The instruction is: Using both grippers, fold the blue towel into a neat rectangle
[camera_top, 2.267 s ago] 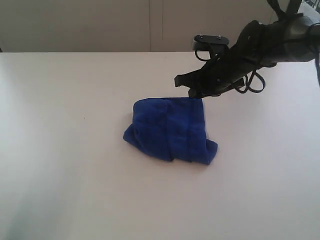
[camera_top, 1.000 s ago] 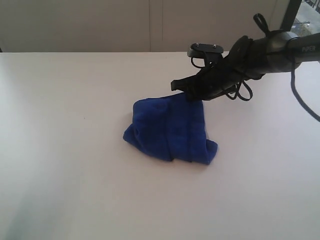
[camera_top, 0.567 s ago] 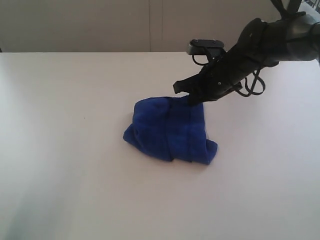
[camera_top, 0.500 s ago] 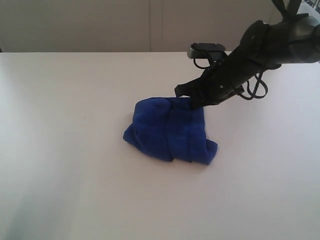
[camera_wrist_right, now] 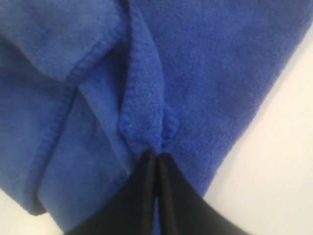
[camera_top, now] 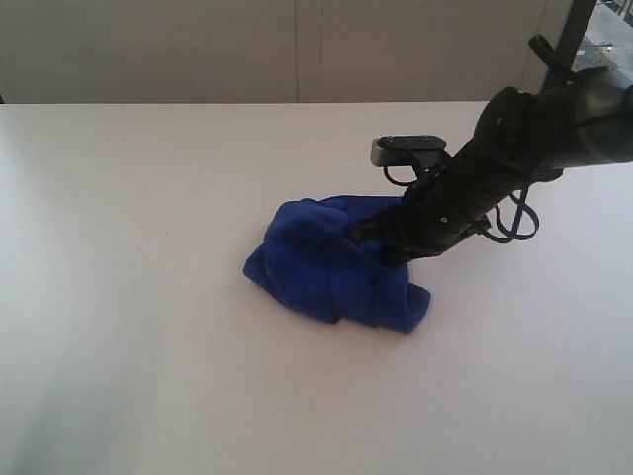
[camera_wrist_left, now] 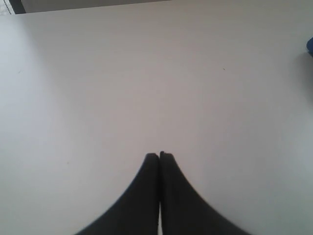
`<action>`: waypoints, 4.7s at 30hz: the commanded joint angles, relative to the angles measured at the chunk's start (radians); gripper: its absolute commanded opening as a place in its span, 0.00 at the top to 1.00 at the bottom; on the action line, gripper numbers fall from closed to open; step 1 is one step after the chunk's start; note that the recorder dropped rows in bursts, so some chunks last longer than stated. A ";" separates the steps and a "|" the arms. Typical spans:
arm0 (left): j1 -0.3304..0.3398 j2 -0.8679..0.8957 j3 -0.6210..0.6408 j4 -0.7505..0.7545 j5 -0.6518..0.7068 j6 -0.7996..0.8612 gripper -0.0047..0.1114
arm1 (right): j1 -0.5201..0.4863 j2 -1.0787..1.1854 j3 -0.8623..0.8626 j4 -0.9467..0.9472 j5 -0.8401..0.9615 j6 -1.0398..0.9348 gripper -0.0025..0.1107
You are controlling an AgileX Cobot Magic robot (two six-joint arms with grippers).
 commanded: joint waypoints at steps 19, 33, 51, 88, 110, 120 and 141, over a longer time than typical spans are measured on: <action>0.003 -0.005 0.005 0.001 -0.001 -0.010 0.96 | 0.055 -0.060 0.005 -0.008 -0.015 -0.016 0.98; 0.003 -0.005 0.005 0.001 -0.001 -0.010 0.96 | 0.055 -0.060 0.005 -0.008 -0.026 -0.016 0.98; 0.003 -0.005 0.005 0.001 -0.001 -0.010 0.96 | 0.055 -0.060 0.005 -0.008 -0.005 -0.016 0.98; 0.003 0.601 -0.449 -0.127 0.153 -0.002 0.96 | 0.034 -0.082 0.002 0.012 -0.002 0.019 0.98; -0.395 1.693 -1.125 -1.083 0.182 0.905 0.96 | -0.066 -0.087 0.002 0.112 0.034 0.048 0.98; -0.469 1.955 -1.395 -1.091 0.255 0.880 0.96 | -0.097 -0.082 0.004 0.106 -0.041 0.148 0.98; -0.483 2.100 -1.508 -1.158 0.255 0.851 0.96 | -0.115 -0.011 0.004 0.106 -0.037 0.148 0.98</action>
